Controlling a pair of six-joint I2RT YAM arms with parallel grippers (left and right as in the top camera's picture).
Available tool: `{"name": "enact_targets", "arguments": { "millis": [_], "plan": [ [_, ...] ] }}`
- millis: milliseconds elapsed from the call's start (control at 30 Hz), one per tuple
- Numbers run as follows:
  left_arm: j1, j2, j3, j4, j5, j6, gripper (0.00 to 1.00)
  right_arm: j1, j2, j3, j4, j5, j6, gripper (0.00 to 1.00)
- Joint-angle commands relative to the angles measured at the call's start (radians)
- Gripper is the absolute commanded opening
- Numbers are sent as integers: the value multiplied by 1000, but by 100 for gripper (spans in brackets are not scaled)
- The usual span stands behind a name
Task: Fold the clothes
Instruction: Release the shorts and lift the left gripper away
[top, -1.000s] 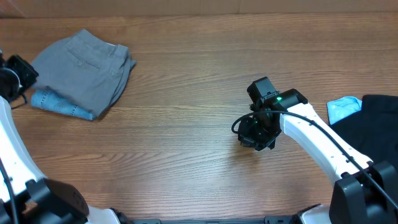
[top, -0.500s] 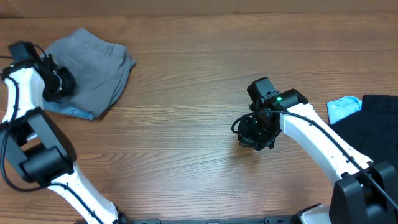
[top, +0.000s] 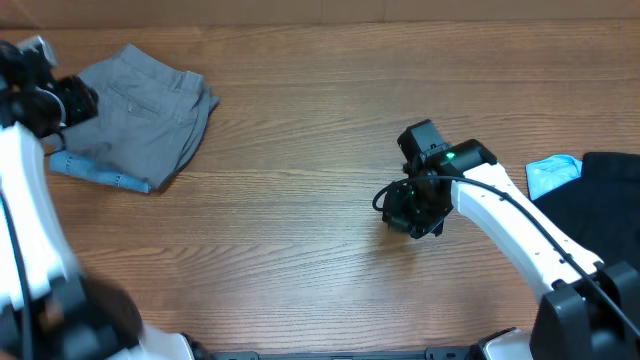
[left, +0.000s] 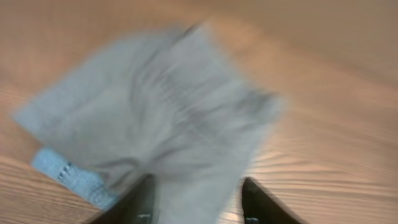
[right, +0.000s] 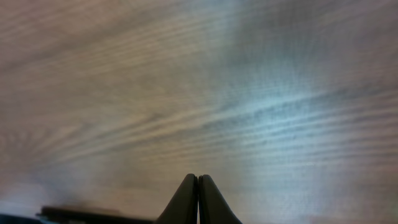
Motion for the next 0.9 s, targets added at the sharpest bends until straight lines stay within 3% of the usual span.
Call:
{"name": "enact_targets", "arguments": {
  "millis": [0,200,233,267,333,367,400,433,467,567,867],
  "plan": [
    [-77,-278,17,-100,113,102,58,4,-135,146,1,106,-26,6],
    [-264,-594,17,-364,92,125,74,4,-368,389,11,163,-143,12],
    [-280,-628,17,-417,86,103,81,4,-401,413,15,178,-143,17],
    [-286,-652,17,-464,79,90,96,4,-439,434,19,188,-143,24],
    [-288,-678,17,-529,71,90,100,4,-484,446,33,194,-166,33],
    [-288,-691,17,-568,59,90,100,4,-517,446,45,194,-182,41],
    [-288,-705,17,-618,36,90,100,4,-552,446,50,195,-191,56],
    [-288,-709,17,-644,18,90,100,4,-576,446,49,195,-191,81],
    [-288,-711,17,-669,-6,90,100,4,-590,446,50,195,-191,100],
    [-288,-707,17,-725,-56,91,100,4,-634,446,40,194,-190,100],
    [-288,-703,17,-662,-33,80,100,4,-625,446,-53,194,-190,100]
  ]
}}
